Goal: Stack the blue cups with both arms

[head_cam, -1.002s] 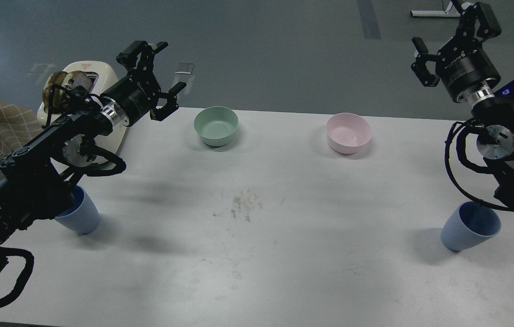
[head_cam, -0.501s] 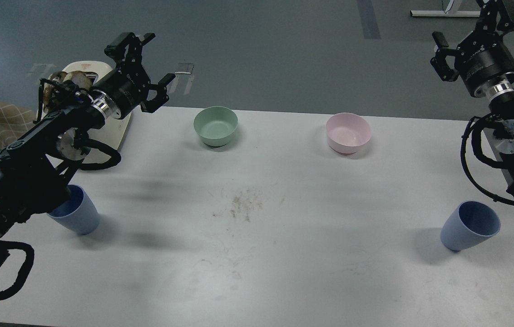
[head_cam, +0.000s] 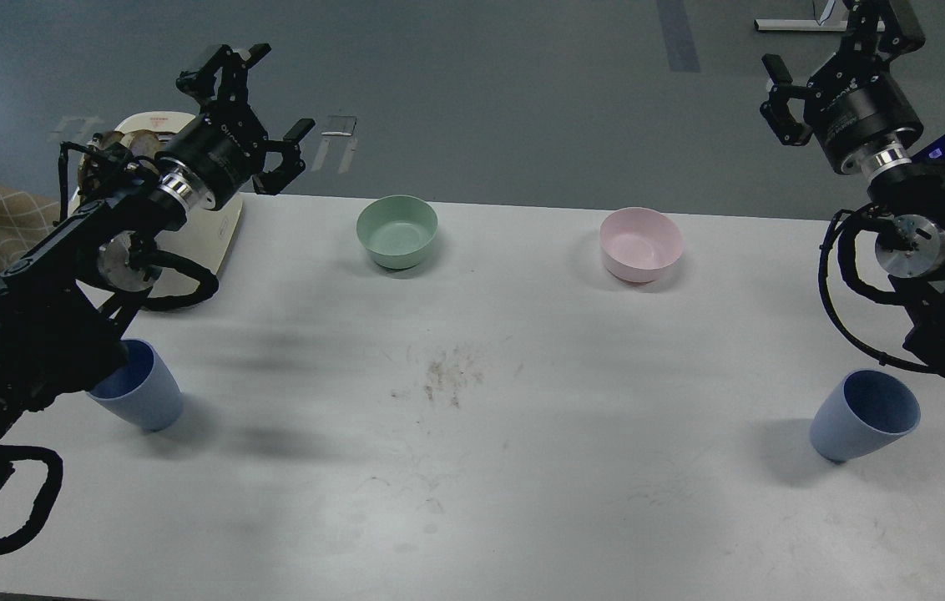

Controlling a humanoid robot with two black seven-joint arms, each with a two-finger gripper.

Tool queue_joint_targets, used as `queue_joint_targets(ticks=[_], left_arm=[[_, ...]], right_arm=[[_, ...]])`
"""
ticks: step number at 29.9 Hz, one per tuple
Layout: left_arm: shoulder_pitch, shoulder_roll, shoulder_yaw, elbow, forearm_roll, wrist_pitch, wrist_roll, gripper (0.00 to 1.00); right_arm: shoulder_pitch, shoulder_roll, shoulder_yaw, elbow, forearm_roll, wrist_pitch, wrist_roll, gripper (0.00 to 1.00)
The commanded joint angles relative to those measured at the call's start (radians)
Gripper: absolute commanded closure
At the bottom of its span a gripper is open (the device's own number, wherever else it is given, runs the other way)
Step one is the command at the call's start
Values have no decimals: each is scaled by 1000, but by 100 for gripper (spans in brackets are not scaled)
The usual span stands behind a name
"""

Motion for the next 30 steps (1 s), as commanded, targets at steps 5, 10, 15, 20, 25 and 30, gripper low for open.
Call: queue_joint_targets(ticks=[5,10,15,20,25,30], left_arm=[[5,4,2,-45,5,0,-7,2],[5,3,6,-50,7,0,-7,2],[6,4,8,-50,7,0,-7,2],[12,1,10,-50,7,0,-7,2],[12,0,5,-50,7,0,-7,2],[12,1,2,-50,7,0,-7,2]], right_arm=[[-1,-1,0,-1,-2,0,0,0],[-1,-1,0,5,-2,0,0,0],[-1,-1,0,8,-2,0,0,0],[8,-2,0,8,-2,0,0,0],[10,-2,0,8,-2,0,0,0],[13,-1,0,8,-2,0,0,0]])
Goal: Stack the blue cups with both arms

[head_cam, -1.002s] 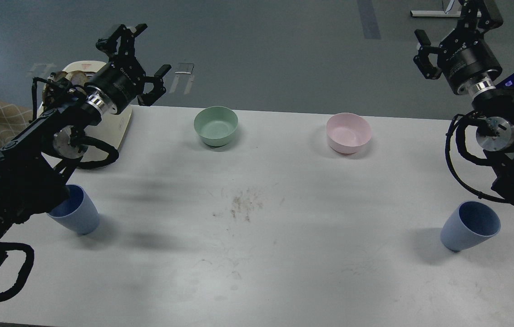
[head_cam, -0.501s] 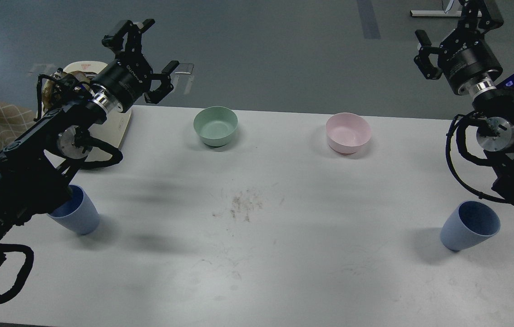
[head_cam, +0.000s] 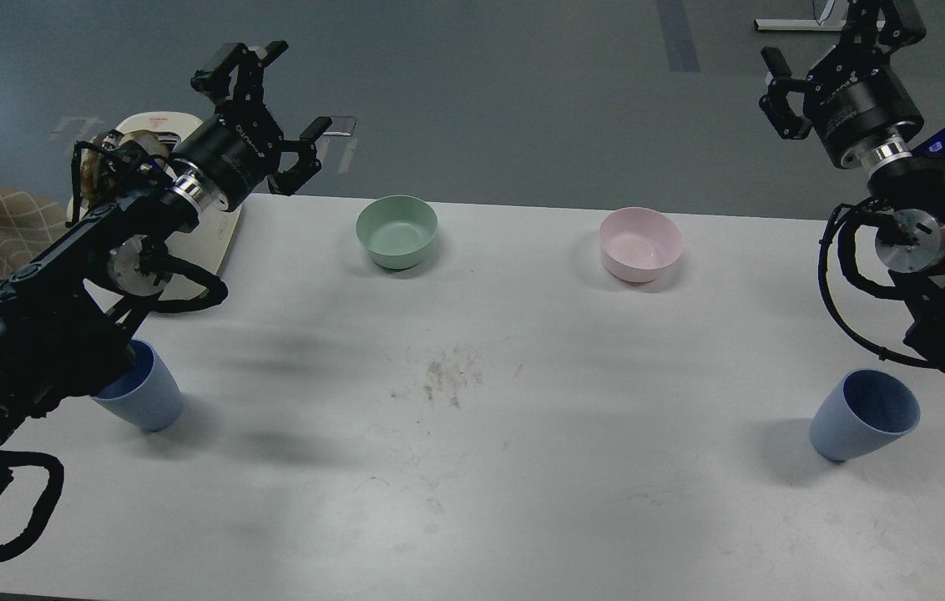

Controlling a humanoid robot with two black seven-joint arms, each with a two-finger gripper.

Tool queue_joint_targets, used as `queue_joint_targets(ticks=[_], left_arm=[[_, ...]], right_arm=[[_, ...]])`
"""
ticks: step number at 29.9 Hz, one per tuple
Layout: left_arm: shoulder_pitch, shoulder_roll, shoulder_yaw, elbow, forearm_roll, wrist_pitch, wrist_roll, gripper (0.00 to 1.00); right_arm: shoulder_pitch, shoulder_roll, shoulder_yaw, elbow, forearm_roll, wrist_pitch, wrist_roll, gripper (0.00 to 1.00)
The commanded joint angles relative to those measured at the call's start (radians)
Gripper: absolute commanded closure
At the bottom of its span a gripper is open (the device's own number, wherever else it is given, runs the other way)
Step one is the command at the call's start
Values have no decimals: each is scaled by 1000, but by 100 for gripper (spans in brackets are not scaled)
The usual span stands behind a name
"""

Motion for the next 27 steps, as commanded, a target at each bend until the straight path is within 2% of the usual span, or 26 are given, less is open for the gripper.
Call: queue_joint_targets(ticks=[1,27], left_arm=[[0,1,-1,0,0,0,0,2],[-1,9,6,-16,15,0,5,2]], right_arm=[[4,1,0,0,-3,0,0,0],[16,6,-28,0,-5,0,0,0]])
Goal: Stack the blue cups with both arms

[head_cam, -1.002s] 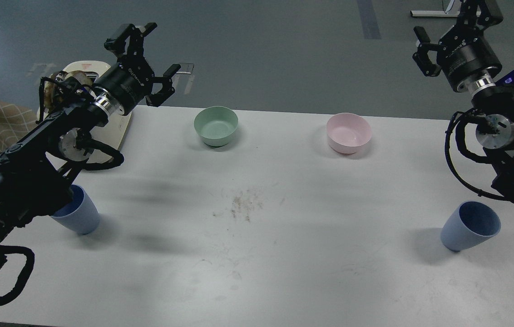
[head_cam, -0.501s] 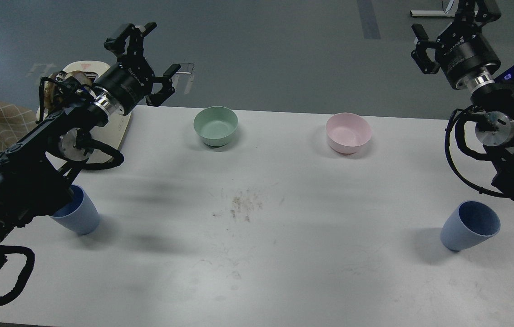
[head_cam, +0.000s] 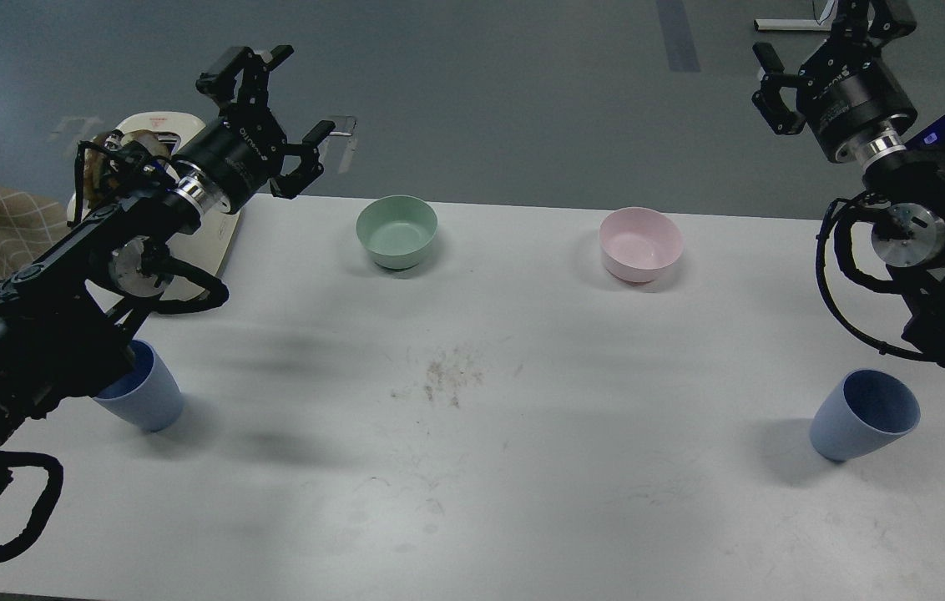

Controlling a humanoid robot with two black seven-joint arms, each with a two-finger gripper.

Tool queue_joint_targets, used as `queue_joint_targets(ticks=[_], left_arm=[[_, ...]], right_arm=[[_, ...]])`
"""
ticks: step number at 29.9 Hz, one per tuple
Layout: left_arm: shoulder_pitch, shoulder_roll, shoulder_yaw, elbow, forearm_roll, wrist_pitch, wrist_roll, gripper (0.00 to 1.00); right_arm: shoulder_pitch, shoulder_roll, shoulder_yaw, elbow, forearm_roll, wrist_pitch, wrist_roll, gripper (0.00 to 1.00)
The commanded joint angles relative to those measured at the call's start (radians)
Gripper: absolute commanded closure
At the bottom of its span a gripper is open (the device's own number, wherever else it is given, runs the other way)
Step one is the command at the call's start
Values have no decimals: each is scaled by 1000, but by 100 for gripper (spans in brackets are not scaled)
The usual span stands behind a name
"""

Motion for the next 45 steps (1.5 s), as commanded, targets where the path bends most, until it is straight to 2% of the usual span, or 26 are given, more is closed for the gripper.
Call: queue_joint_targets(ticks=[1,5,11,19,25,31,33,35,38,42,45], left_arm=[[-1,10,-3,-9,1,0,0,2],[-3,39,0,-44,19,0,0,2],[-6,140,-4,-170,240,0,-2,2],[-3,360,-7,-397,511,0,-3,3],[0,568,-6,-569,729,0,-9,3],[15,742,9,-696,878,0,-57,3],[46,797,11,-727,977,0,-110,3],[87,858,9,-755,1085,0,-190,3],[132,912,11,-756,1138,0,-235,3],[212,984,61,-755,1266,0,-242,3],[222,1024,171,-749,1341,22,-242,3]], right_arm=[[0,0,0,0,0,0,0,0],[2,0,0,0,0,0,0,0],[6,-1,0,0,0,0,0,0],[6,-10,-1,2,0,0,0,0],[6,-12,-1,2,0,0,0,0],[5,-9,-1,3,-1,0,0,0],[6,-9,-1,5,-1,0,0,0],[6,-12,-1,5,-1,0,0,0],[5,-17,-1,5,-1,0,0,0],[3,-21,-1,6,-1,0,0,0],[0,-20,-1,8,-1,0,0,0]])
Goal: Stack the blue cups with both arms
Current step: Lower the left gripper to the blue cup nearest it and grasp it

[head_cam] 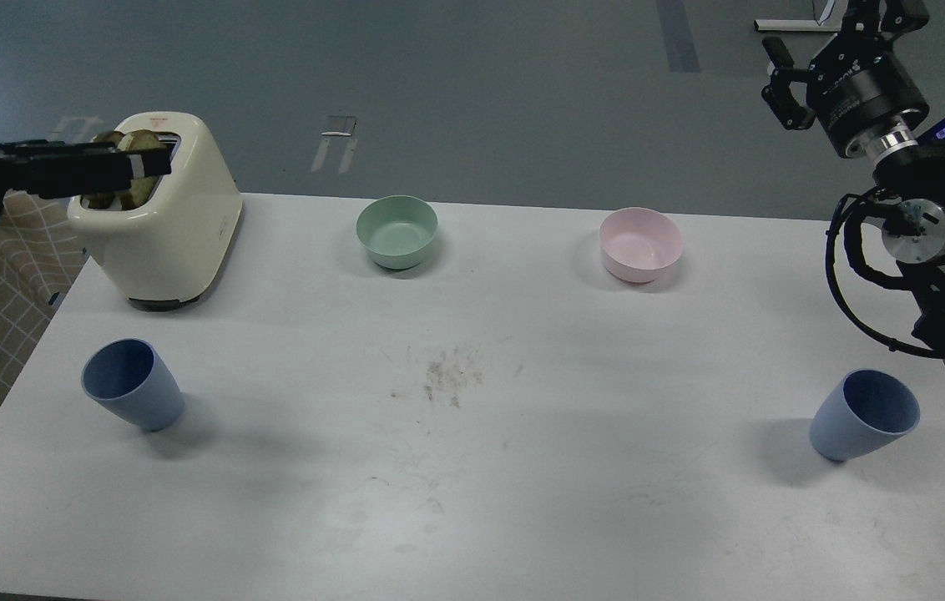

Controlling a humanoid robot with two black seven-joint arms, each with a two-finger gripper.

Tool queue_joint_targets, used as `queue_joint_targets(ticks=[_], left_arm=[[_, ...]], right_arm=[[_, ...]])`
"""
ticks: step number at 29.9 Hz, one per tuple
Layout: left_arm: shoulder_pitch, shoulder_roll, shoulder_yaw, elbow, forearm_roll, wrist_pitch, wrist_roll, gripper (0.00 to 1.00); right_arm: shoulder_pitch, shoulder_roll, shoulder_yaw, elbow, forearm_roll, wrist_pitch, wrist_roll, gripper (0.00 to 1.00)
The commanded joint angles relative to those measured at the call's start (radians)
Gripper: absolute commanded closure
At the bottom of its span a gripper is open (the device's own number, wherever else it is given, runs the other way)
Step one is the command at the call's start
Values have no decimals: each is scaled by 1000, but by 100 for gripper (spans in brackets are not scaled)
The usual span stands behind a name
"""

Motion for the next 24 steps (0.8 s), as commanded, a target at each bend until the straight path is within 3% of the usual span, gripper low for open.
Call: queue_joint_targets(ticks=[1,5,20,24], left_arm=[[15,45,161,9,82,91,-1,3],[16,38,316,55,80,211,-1,3],[22,-109,379,181,74,219,-1,3],[22,-139,393,217,76,220,-1,7]], right_arm=[[-4,3,0,2,0,0,0,0],[-5,8,0,5,-2,0,0,0],[-5,1,-1,9,-8,0,0,0],[-7,0,-1,9,-8,0,0,0]])
